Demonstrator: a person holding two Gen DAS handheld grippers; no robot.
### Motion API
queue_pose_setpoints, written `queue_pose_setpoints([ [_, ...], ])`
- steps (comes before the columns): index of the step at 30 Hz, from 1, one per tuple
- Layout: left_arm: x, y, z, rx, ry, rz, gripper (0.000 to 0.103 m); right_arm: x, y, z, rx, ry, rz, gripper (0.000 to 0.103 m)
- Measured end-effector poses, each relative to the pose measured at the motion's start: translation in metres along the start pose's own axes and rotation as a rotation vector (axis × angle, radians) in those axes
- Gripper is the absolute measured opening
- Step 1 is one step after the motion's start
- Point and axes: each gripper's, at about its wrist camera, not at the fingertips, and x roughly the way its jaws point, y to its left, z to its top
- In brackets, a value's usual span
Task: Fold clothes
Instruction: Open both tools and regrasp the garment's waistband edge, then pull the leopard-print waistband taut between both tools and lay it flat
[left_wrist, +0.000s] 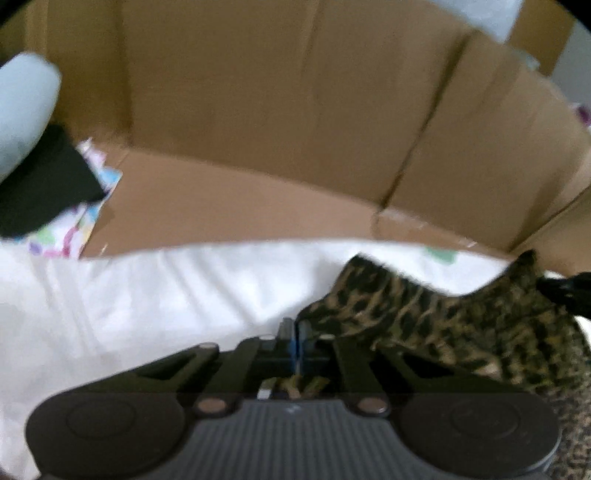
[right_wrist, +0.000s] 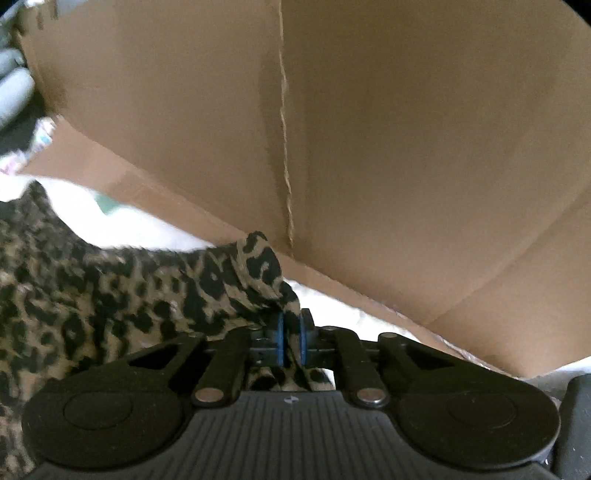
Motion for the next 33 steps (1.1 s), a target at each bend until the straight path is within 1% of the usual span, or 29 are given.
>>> queue_pose_setpoints([
  [1, -0.001, 0.003, -0.001, -0.018, -0.001, 0.002, 0.01, 0.001, 0.0, 0.0, 0.006, 0.005, -0.009, 0.025],
  [2, -0.002, 0.005, -0.001, -0.033, -0.004, 0.005, 0.016, -0.002, -0.002, 0.0, 0.022, -0.001, -0.007, 0.027],
  [3, -0.007, 0.006, -0.001, -0.036, -0.016, 0.007, 0.018, -0.005, -0.004, 0.0, 0.038, -0.006, -0.004, 0.033],
  [4, -0.012, 0.008, -0.001, -0.036, -0.029, 0.009, 0.018, -0.008, -0.006, 0.0, 0.054, -0.012, -0.001, 0.035],
  [6, -0.025, 0.007, -0.001, -0.004, -0.057, 0.011, 0.017, -0.02, -0.008, -0.001, 0.067, -0.035, 0.002, 0.037],
  [7, -0.031, 0.007, -0.001, 0.006, -0.071, 0.011, 0.015, -0.026, -0.009, -0.001, 0.068, -0.05, 0.004, 0.039],
  [9, -0.043, 0.007, 0.0, -0.006, -0.1, -0.02, 0.014, -0.041, -0.011, -0.002, 0.081, -0.085, 0.009, 0.039],
  [11, -0.054, 0.004, -0.001, -0.015, -0.127, -0.062, 0.014, -0.049, -0.01, -0.003, 0.099, -0.118, 0.033, 0.039],
  [14, -0.056, -0.009, -0.005, 0.027, -0.134, -0.096, 0.014, -0.056, -0.004, -0.007, 0.099, -0.148, 0.066, 0.039],
  [17, -0.046, -0.02, -0.016, 0.089, -0.106, -0.087, 0.016, -0.048, 0.015, -0.01, 0.049, -0.118, 0.068, 0.039],
  [19, -0.037, -0.021, -0.022, 0.105, -0.09, -0.052, 0.017, -0.045, 0.021, -0.012, 0.036, -0.11, 0.062, 0.039],
  [21, -0.028, -0.02, -0.029, 0.117, -0.065, -0.002, 0.023, -0.041, 0.025, -0.014, 0.029, -0.102, 0.054, 0.039],
  [22, -0.024, -0.019, -0.032, 0.121, -0.051, 0.026, 0.023, -0.038, 0.026, -0.016, 0.026, -0.092, 0.045, 0.039],
  [23, -0.022, -0.018, -0.035, 0.119, -0.043, 0.037, 0.023, -0.035, 0.026, -0.017, 0.023, -0.081, 0.037, 0.039],
  [25, -0.024, -0.017, -0.038, 0.119, -0.053, 0.035, 0.023, -0.025, 0.028, -0.023, 0.015, -0.054, 0.012, 0.039],
  [28, -0.027, -0.014, -0.041, 0.132, -0.055, 0.036, 0.024, -0.023, 0.026, -0.026, -0.002, -0.046, -0.022, 0.04],
  [31, -0.031, -0.01, -0.045, 0.134, -0.052, 0.039, 0.024, -0.026, 0.016, -0.029, 0.026, -0.038, -0.057, 0.04],
  [33, -0.037, -0.007, -0.05, 0.129, -0.051, 0.041, 0.024, -0.028, 0.01, -0.031, 0.055, -0.035, -0.063, 0.039],
])
